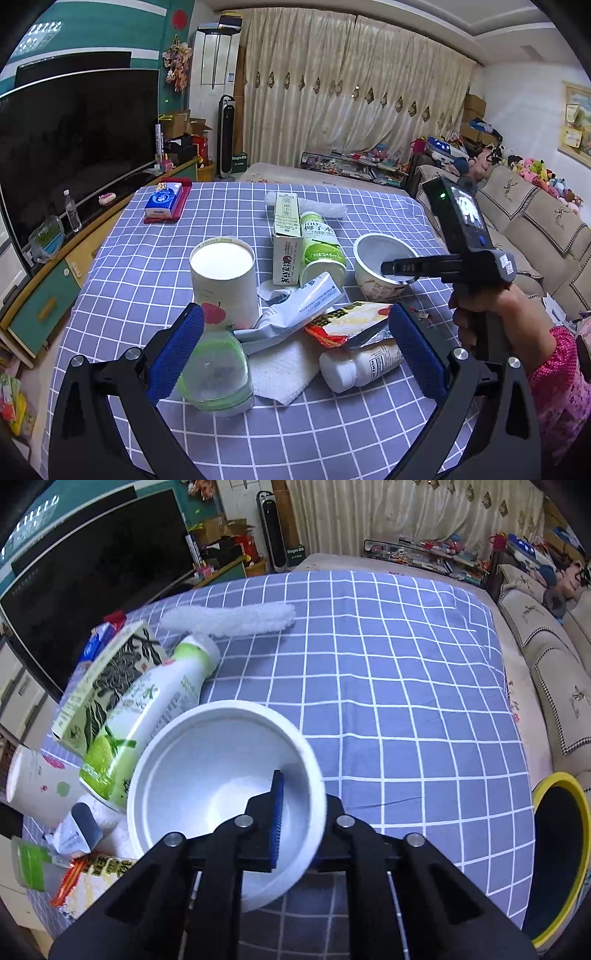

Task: Collect trash
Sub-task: 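Grasp the white bowl rim with the right gripper, then carry the white bowl with the right gripper into the bin and release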

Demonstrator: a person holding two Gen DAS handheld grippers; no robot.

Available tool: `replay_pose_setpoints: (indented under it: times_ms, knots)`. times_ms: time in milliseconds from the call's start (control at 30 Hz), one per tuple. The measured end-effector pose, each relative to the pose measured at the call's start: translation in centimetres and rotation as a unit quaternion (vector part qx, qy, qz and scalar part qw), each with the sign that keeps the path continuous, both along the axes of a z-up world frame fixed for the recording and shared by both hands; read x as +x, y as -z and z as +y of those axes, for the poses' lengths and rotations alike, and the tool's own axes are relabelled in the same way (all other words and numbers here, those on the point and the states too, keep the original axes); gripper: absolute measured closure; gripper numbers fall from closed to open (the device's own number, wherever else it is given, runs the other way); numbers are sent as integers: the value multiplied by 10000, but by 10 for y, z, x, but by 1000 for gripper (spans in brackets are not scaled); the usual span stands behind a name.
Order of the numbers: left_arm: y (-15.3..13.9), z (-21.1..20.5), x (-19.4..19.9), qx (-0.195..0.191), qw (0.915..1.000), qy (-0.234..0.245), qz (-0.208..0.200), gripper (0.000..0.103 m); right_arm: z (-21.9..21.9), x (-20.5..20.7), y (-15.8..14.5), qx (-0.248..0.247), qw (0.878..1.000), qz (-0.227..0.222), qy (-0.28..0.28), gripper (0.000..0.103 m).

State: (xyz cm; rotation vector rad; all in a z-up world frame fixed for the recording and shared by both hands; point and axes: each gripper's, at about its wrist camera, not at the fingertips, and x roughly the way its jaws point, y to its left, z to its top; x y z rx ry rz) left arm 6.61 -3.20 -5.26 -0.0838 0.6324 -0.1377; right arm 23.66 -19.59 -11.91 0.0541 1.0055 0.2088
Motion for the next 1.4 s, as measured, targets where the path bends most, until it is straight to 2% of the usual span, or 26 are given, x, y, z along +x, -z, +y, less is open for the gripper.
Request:
replay_pose_setpoints:
  times_ms: [433,633,833,967,1100,1267,1400]
  knots:
    - [3,-10,0,38,10000,73,24,5,-37,-21,-28,358,9983,-363,274,95]
    - [4,-14,2,82,9999,109,17,5,-88,-43,-44,338,9953,-600,684,95]
    - [4,-24,4,128,9998,176,29,5,-163,-74,-41,253,9873,-660,1421,94]
    - [6,-34,7,178,9995,244,44,5,-222,-92,-25,209,9773,-514,2044,94]
    - [8,-47,10,182,9992,343,79,5,-268,-99,7,-68,9687,-101,2480,94]
    - [13,-60,12,275,9986,433,147,5,-287,-91,53,-323,9659,500,2519,94]
    - [16,-64,13,359,9981,452,199,5,-287,-85,79,-379,9636,787,2528,93]
